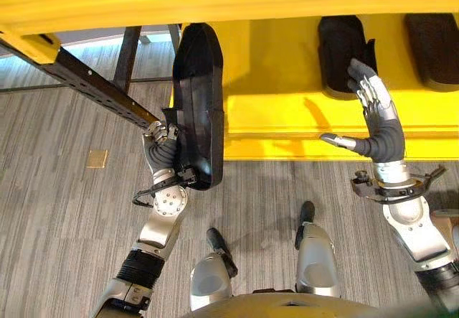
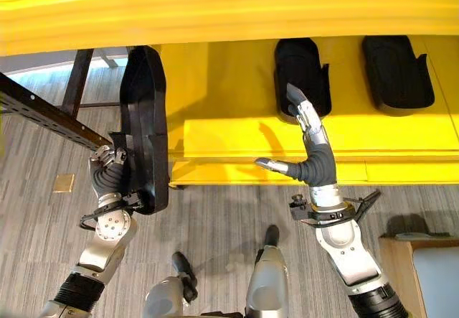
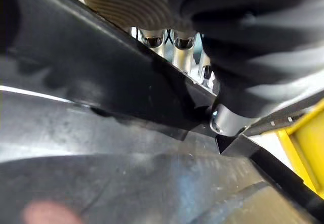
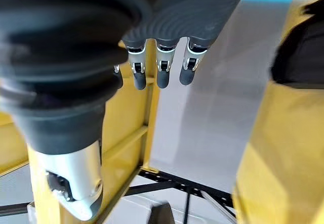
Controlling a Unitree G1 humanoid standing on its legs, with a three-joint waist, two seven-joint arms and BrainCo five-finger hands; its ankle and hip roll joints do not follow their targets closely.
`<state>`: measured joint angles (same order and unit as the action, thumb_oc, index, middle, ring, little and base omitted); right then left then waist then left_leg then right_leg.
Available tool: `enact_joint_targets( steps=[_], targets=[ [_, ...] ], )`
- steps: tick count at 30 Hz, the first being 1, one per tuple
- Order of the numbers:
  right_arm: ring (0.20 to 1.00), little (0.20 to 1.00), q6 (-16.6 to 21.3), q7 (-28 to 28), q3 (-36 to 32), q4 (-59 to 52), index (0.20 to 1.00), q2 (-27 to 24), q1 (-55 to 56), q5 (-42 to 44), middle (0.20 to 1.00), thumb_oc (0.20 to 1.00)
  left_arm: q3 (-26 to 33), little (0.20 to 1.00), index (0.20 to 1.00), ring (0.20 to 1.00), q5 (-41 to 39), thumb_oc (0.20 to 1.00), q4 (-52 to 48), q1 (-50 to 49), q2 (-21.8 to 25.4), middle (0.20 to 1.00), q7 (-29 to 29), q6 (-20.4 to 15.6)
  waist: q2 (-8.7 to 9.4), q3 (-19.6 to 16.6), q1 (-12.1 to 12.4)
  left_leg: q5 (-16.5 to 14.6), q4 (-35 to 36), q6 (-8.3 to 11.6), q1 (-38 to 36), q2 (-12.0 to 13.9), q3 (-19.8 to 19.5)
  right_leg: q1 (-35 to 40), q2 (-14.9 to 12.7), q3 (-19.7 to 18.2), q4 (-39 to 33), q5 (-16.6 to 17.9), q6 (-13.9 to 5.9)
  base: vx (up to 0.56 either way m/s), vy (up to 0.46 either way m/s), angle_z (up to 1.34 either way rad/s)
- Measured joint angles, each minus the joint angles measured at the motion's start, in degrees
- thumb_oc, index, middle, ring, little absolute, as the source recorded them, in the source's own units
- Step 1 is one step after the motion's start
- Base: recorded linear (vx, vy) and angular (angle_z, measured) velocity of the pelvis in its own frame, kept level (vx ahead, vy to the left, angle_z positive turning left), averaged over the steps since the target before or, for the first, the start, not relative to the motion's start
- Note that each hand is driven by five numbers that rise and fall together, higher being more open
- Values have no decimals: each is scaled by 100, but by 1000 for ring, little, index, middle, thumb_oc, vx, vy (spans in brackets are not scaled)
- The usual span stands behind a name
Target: Move parts from the plastic box to the shelf.
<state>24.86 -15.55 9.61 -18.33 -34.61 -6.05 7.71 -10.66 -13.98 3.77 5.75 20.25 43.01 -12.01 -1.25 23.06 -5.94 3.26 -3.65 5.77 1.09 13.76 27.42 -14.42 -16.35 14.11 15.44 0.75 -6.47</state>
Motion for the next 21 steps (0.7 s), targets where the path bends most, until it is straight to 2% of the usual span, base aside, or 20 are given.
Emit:
enact_joint_targets(
  steps=[2,5,7,10,12,16,21],
  targets=[
    [1000,1000,-156,10,-8,2,1000,-3,-315,119,1000,1000,5,200,200,200,14,200,-29,58,83,200,9,8,137,87,17,-107,-260,27,157,82,-62,-64,12,4,57,4,6,-94,-44,2],
    [1000,1000,-220,-21,-9,20,1000,-4,-523,237,1000,1000,7,200,200,200,85,200,-30,271,89,200,52,8,251,209,41,-224,-631,52,535,171,-149,-333,15,-20,170,33,48,-108,-45,1],
    [1000,1000,-294,-57,-9,18,1000,-9,-782,237,1000,1000,6,200,200,200,243,200,-30,507,94,200,125,10,306,426,53,-285,-844,67,673,231,-150,-453,34,-81,244,70,88,-90,-24,-10],
    [1000,1000,-325,-82,-11,18,1000,-19,-1072,234,1000,1000,3,200,200,200,412,200,-31,835,96,200,220,14,309,610,30,-454,-1211,80,901,335,-176,-630,50,-145,393,71,109,-87,-33,-10],
    [1000,1000,-363,-153,-9,17,1000,-29,-1309,234,1000,1000,-15,200,200,200,471,200,-33,1276,94,200,267,72,300,736,-3,-677,-1708,84,1214,482,-266,-870,78,-212,629,25,163,-59,-30,-12],
    [1000,1000,-395,-231,-15,1,1000,-23,-1538,448,1000,1000,-40,200,200,200,682,200,-34,1773,76,200,386,404,312,777,-99,-994,-2406,86,1588,730,-309,-1200,159,-334,1011,-92,210,-47,-2,-16],
    [1000,1000,-405,-131,-32,-228,1000,-22,-1718,737,1000,1000,-44,200,200,200,683,200,96,2210,43,200,604,728,351,825,-252,-1249,-2875,80,1844,848,-295,-1544,219,-567,1282,-146,218,-20,28,-18]
  ],
)
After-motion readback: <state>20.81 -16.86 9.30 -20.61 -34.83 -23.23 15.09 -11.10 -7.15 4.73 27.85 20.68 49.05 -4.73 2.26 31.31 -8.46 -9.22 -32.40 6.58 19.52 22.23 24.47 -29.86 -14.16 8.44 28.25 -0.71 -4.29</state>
